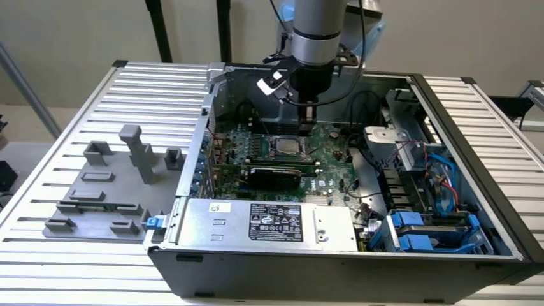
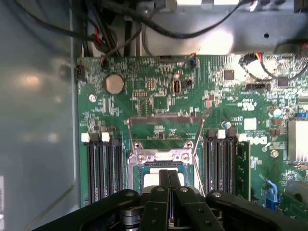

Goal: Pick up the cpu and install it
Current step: 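Close the cpu cover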

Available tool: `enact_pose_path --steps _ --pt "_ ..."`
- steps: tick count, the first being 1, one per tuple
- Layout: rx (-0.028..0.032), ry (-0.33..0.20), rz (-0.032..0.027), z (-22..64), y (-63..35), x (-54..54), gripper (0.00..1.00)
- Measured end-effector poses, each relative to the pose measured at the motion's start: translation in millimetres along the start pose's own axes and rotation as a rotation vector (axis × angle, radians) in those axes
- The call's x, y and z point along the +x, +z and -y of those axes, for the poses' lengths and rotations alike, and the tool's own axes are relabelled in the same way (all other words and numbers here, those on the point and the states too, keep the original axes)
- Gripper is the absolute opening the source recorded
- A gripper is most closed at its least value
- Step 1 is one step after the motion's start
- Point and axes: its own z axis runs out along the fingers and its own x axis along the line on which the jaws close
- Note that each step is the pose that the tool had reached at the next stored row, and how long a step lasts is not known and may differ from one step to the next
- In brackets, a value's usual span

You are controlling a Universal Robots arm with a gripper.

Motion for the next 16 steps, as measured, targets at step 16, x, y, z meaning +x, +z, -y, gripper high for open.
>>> enact_pose_path --steps 16 --pt "0.0283 0.000 0.0008 -72.5 -18.9 -5.7 0.11"
